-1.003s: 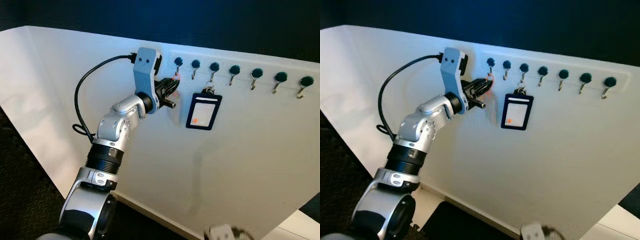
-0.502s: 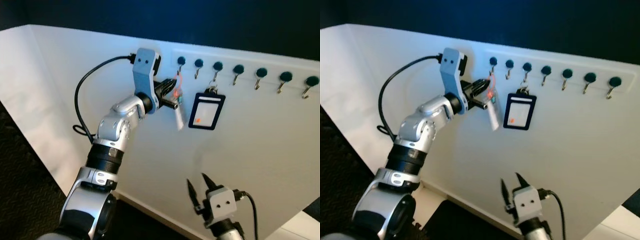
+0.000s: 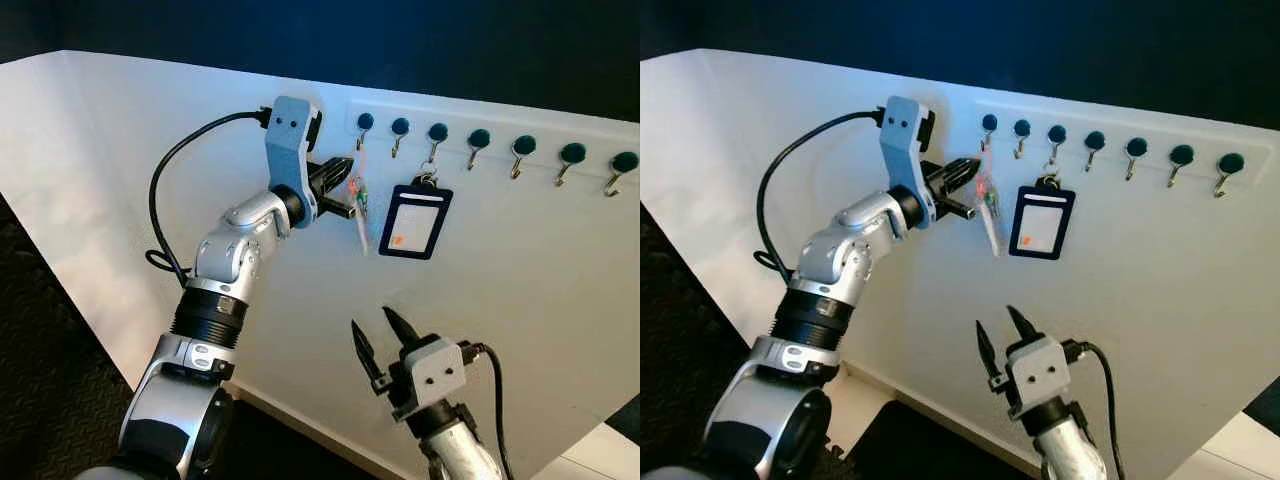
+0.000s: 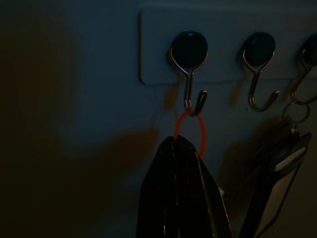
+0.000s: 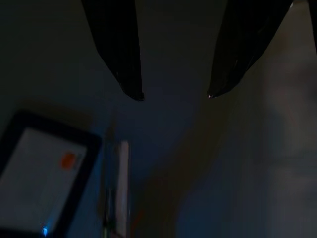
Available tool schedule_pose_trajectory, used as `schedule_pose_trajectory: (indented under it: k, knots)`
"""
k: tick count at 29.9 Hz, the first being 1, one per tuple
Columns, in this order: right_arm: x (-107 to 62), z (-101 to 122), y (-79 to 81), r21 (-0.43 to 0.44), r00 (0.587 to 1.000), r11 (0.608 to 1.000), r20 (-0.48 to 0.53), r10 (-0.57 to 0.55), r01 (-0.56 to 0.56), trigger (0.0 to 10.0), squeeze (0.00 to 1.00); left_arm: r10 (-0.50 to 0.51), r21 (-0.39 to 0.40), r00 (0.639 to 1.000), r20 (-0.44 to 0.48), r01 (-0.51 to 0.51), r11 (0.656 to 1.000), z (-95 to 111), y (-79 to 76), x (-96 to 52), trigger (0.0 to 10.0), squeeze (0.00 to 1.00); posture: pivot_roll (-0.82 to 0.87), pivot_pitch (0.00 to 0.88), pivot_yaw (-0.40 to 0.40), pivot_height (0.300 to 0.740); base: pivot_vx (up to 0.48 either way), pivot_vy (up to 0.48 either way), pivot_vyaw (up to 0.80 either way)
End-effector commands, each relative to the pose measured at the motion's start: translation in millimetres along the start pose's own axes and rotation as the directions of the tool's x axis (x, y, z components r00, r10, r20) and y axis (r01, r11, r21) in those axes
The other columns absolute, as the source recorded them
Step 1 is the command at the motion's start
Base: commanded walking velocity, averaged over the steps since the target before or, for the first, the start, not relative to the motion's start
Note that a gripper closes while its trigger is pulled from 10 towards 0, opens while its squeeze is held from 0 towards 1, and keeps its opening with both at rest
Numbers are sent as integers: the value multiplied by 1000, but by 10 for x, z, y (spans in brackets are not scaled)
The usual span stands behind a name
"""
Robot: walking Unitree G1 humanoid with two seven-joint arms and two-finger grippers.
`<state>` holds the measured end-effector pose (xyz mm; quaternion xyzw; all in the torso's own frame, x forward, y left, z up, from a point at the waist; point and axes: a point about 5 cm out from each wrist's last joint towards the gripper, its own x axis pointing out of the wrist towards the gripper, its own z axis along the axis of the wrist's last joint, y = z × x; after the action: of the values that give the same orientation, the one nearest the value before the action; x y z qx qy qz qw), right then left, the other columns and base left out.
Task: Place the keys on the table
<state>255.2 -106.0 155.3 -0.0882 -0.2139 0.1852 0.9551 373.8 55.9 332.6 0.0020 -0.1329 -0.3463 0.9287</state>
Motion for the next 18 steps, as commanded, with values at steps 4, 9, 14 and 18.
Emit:
schedule_pose_trajectory:
  k: [4,9,14,18]
  knots:
    - [49,63,6,22,1000,1000,-6,5,-5,10000,0,10,154,999,-34,-5,988,129,40,12,6353,0,87,144,71,740,0,0,0]
    - [89,110,14,35,1000,999,1,6,-6,10000,0,21,260,996,-91,3,966,232,89,37,10000,0,92,147,71,740,0,0,0]
    - [122,140,18,40,1000,999,6,5,-5,10000,0,-11,232,989,-145,45,972,217,120,44,10000,0,96,148,75,740,0,0,0]
    - [137,160,22,42,1000,999,10,5,-5,10000,0,-49,198,985,-165,82,977,231,124,49,10000,0,98,150,79,740,0,0,0]
